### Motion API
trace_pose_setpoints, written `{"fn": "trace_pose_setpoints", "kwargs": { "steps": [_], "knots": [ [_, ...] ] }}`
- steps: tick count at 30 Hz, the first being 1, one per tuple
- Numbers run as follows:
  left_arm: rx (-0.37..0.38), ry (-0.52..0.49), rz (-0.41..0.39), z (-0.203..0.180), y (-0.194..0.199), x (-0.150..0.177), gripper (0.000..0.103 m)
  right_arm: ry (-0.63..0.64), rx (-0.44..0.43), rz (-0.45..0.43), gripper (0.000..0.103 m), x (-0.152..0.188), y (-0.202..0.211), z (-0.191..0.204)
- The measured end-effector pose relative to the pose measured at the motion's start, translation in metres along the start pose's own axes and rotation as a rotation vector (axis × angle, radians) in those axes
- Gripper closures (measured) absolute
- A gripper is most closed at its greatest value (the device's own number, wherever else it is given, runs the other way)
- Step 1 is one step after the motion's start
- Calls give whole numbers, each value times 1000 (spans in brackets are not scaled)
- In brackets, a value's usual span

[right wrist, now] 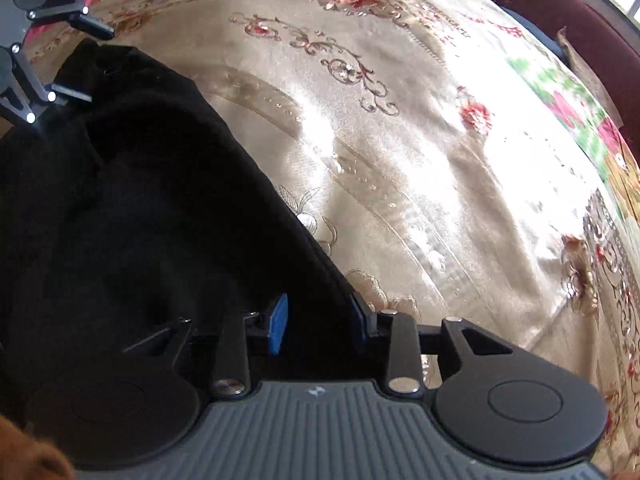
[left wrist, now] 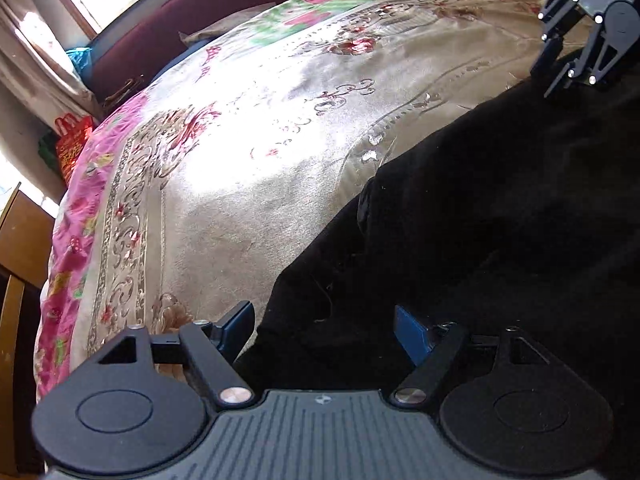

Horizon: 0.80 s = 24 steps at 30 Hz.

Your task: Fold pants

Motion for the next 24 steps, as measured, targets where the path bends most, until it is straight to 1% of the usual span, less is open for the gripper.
{"fn": "trace_pose_setpoints", "kwargs": {
  "steps": [1, 3, 5, 7, 9, 11, 12, 14, 15, 16, 17, 18, 19, 20, 22, 24],
  "knots": [
    [12, -14, 2, 2, -4, -1, 6, 9, -5, 21, 66, 0, -6, -3],
    [41, -22, 9, 5, -12, -1, 4, 31, -15, 65, 63, -1, -18, -8],
    [86, -33, 31, 9, -23, 0, 4, 55, -30, 82, 62, 1, -19, -11],
    [83, -48, 42, 11, -24, 3, 3, 56, -9, 87, 60, 1, -10, -15],
    [73, -60, 26, 14, -16, 6, 3, 63, -23, 87, 57, 3, -1, -17],
    [93, -40, 45, 12, -15, 10, 3, 62, -30, 131, 57, 9, -13, -19],
    [97, -42, 62, 10, -19, 11, 4, 55, -25, 134, 57, 10, -19, -19],
    [96, -59, 67, 9, -25, 10, 4, 22, -9, 117, 58, 7, -22, -17],
    [93, -60, 70, 9, -25, 10, 6, 8, -7, 108, 66, 7, -20, -16],
    [88, -48, 80, 10, -27, 9, 13, 0, -14, 103, 71, 8, -19, -14],
    [99, -25, 97, 11, -29, 9, 18, -17, -10, 105, 84, 10, -17, -12],
    [114, 4, 112, 13, -30, 8, 37, -30, -3, 109, 96, 11, -16, -11],
    [118, 34, 126, 17, -30, 7, 56, -41, 7, 105, 96, 12, -13, -9],
    [124, 63, 138, 19, -30, 6, 64, -42, 25, 91, 97, 11, -8, -6],
    [119, 71, 150, 21, -27, 4, 71, -32, 56, 64, 97, 10, 7, 2],
    [85, 47, 143, 18, -18, 2, 74, -34, 86, 17, 98, 10, 34, 15]
  ]
}}
Point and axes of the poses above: each gripper's, at about its wrist camera, not at the fingertips, and y roughly against the way its jaws point, z to its left, x to its underside, the point moved 6 cm from there along -y, roughly the way its jaws point, and after that the axes turned 15 degrees about -x, right-handed, at the moved point
